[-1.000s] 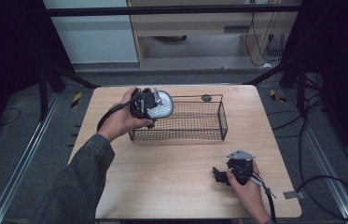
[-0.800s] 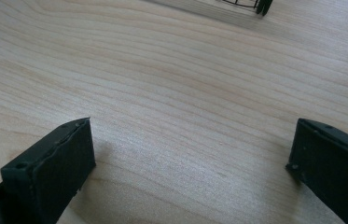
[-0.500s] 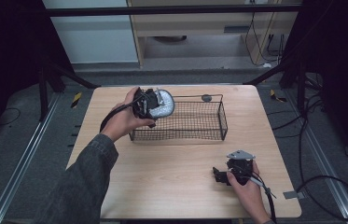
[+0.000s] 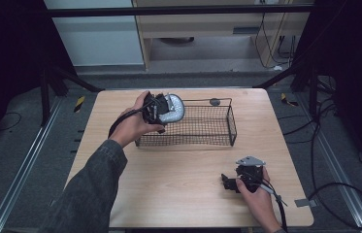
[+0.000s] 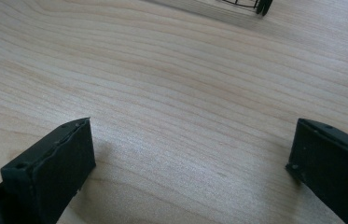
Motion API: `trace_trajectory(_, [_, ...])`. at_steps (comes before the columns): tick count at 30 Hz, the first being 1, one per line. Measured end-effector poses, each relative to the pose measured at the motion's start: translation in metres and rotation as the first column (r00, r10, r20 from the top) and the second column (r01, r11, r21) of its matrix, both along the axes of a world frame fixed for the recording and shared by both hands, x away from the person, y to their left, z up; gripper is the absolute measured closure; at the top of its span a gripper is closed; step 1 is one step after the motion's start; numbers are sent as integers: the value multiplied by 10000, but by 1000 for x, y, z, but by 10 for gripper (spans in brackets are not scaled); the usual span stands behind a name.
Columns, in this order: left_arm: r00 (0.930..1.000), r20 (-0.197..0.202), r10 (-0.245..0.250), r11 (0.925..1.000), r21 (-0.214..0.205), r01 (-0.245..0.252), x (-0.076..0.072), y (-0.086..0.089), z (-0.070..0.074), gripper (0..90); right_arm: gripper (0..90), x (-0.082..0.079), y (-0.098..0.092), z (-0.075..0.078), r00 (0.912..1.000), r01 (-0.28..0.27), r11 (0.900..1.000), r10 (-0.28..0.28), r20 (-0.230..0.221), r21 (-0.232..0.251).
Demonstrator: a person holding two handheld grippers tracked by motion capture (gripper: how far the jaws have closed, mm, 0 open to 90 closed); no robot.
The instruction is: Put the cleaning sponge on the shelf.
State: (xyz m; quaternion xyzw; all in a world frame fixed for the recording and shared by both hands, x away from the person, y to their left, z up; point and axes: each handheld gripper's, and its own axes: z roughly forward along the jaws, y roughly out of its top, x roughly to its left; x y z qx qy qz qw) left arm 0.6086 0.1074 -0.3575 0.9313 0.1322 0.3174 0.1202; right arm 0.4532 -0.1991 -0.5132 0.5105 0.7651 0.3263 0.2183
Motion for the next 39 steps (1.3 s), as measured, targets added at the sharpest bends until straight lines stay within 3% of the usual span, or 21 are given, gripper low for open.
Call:
trace_trajectory(18, [10000,-36,32,10000,93,-32,9,4,-12,92,4,0,0,0,10000,-8,10000,8,13,4])
trace_trajectory(39, [9983,-580,-3,9998,210,15,26,3,-34,90,4,0,0,0,10000,-7,10000,7,15,0])
